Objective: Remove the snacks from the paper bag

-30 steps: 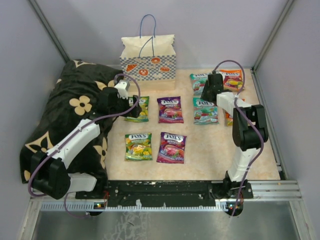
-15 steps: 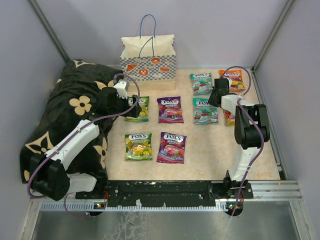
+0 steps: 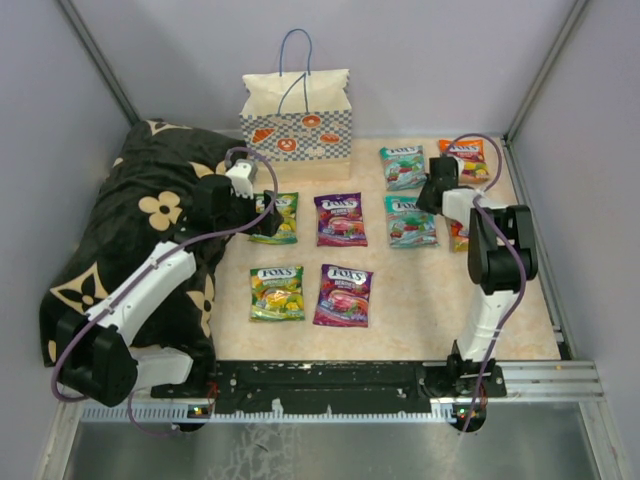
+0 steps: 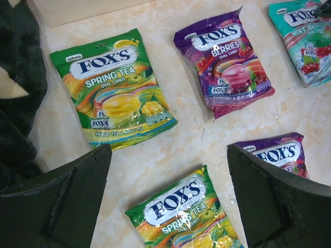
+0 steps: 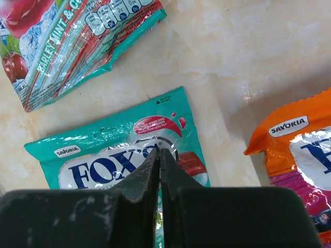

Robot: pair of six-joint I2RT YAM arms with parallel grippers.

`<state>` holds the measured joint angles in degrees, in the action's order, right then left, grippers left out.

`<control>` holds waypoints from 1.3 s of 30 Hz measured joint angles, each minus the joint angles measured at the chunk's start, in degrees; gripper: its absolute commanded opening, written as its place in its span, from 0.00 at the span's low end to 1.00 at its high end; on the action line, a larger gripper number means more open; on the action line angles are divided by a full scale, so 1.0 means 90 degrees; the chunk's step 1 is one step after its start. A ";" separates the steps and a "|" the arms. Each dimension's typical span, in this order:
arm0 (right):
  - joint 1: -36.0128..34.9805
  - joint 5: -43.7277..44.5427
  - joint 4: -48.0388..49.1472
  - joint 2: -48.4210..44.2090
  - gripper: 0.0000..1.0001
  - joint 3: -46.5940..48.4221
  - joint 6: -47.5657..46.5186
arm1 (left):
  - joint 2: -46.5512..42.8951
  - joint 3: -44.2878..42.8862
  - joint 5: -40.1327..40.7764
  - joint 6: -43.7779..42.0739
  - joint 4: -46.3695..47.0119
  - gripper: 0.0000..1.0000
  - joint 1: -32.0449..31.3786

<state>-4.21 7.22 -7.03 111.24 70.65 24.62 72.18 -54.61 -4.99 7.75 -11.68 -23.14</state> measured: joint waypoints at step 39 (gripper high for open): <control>-0.0027 -0.2042 0.0364 -0.6795 0.99 -0.4418 -0.0053 | -0.1904 0.0211 -0.0386 -0.0007 0.0301 1.00 0.0000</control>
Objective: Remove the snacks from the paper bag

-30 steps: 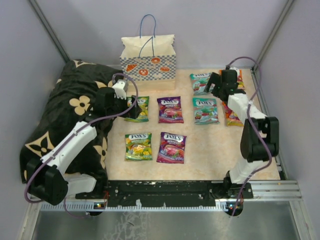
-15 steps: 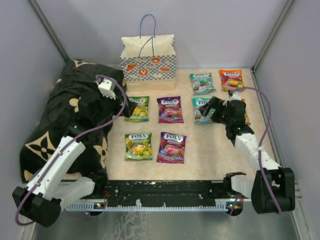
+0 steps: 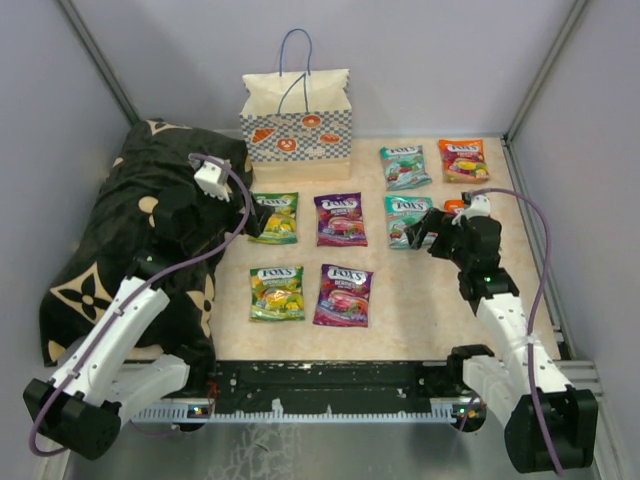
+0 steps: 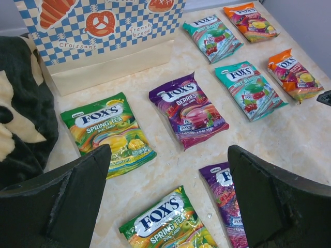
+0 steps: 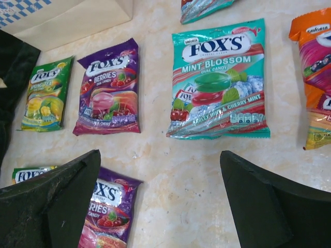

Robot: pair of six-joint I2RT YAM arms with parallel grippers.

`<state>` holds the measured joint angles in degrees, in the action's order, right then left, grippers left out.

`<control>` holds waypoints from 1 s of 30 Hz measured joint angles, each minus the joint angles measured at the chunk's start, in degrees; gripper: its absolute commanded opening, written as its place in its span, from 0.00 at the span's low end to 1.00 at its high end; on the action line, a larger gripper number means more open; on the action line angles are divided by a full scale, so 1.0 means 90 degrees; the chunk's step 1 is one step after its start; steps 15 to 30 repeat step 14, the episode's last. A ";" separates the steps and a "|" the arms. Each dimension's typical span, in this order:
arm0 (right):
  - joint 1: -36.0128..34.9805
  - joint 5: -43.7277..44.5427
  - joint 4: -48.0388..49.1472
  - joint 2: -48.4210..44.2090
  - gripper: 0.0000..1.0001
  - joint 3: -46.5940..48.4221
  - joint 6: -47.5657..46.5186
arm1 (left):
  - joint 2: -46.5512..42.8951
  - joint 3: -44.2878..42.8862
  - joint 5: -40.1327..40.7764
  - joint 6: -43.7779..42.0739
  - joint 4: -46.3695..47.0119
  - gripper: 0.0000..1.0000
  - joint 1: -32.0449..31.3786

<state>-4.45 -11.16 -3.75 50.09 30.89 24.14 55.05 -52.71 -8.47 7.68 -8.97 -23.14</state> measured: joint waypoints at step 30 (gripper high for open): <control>0.0000 0.0304 -0.0209 -0.0250 0.99 0.0114 -0.0158 | -0.0095 0.0005 0.0000 -0.0007 0.0000 1.00 0.0000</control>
